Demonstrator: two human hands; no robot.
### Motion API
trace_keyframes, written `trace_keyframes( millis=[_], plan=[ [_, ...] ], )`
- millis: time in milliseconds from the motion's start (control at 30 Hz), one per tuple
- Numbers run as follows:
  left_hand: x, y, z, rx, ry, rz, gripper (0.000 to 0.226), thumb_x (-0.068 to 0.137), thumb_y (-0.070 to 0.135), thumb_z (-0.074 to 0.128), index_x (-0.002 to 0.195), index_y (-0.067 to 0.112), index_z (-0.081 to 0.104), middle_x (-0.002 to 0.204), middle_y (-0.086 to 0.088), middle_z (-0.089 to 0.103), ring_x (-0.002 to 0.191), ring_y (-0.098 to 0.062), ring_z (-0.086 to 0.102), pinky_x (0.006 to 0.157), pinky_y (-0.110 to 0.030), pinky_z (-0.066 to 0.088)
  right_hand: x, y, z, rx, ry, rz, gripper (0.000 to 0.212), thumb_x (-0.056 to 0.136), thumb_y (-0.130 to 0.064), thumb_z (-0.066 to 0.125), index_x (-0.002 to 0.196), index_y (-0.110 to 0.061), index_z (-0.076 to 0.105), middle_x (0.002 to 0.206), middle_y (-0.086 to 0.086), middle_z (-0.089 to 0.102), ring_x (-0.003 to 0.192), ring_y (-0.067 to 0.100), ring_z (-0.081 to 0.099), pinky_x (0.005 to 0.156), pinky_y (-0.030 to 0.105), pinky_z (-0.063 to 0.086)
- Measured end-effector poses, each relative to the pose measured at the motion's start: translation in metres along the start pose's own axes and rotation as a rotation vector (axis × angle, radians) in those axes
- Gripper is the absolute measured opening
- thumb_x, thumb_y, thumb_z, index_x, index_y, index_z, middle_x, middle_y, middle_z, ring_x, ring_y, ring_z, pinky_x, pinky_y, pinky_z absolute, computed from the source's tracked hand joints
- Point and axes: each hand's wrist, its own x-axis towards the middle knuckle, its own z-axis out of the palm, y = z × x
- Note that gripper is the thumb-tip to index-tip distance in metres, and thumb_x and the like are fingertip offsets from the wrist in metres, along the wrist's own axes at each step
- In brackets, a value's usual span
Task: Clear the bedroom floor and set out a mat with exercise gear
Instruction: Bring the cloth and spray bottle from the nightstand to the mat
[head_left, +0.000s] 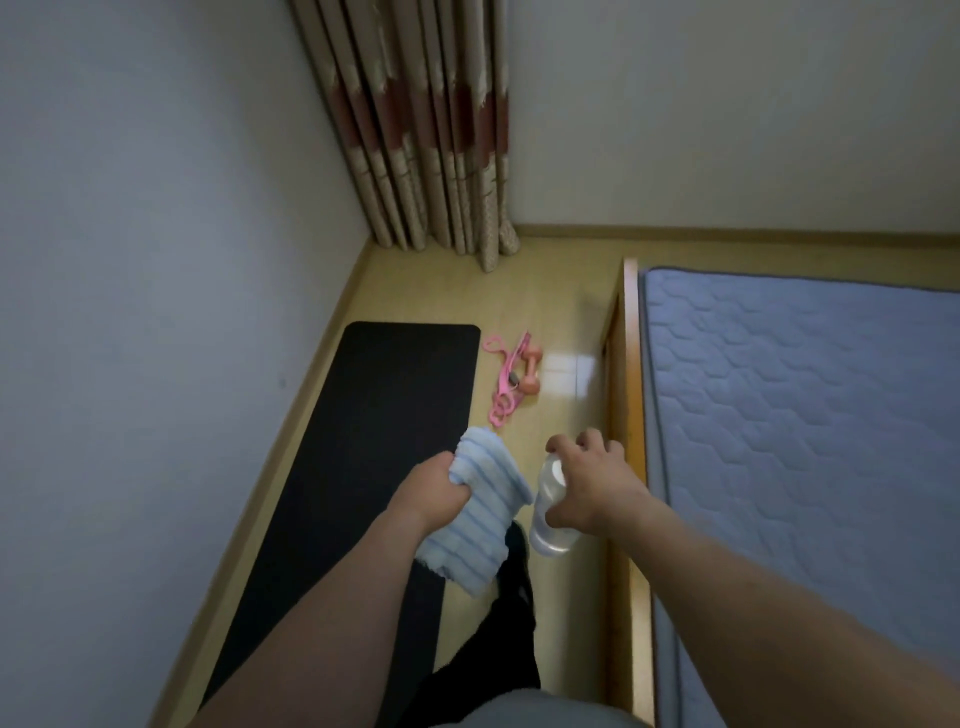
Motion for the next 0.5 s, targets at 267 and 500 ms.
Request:
trace_keyframes(
  millis=[267, 500],
  plan=[
    [0.200, 0.091, -0.095, -0.057, 0.031, -0.012, 0.012, 0.087, 0.024, 0.046, 0.083, 0.019, 0.056, 0.083, -0.002, 0.061, 0.077, -0.018, 0.059, 0.066, -0.033, 0.047, 0.179, 0.018, -0.133, -0.030, 0.049, 0.049, 0.089, 0.065, -0.040, 0.076, 0.140, -0.031, 0.029, 0.134, 0.004, 0.033, 0.122, 0.029, 0.034, 0.098, 0.038, 0.045],
    [0.335, 0.181, -0.151, -0.158, 0.014, -0.013, 0.011, 0.087, 0.024, 0.048, 0.081, 0.022, 0.057, 0.079, 0.002, 0.062, 0.074, -0.015, 0.059, 0.061, -0.029, 0.044, 0.333, 0.042, -0.222, -0.025, -0.005, 0.012, 0.088, 0.065, -0.037, 0.076, 0.139, -0.032, 0.029, 0.134, 0.004, 0.032, 0.122, 0.028, 0.033, 0.098, 0.037, 0.045]
  ],
)
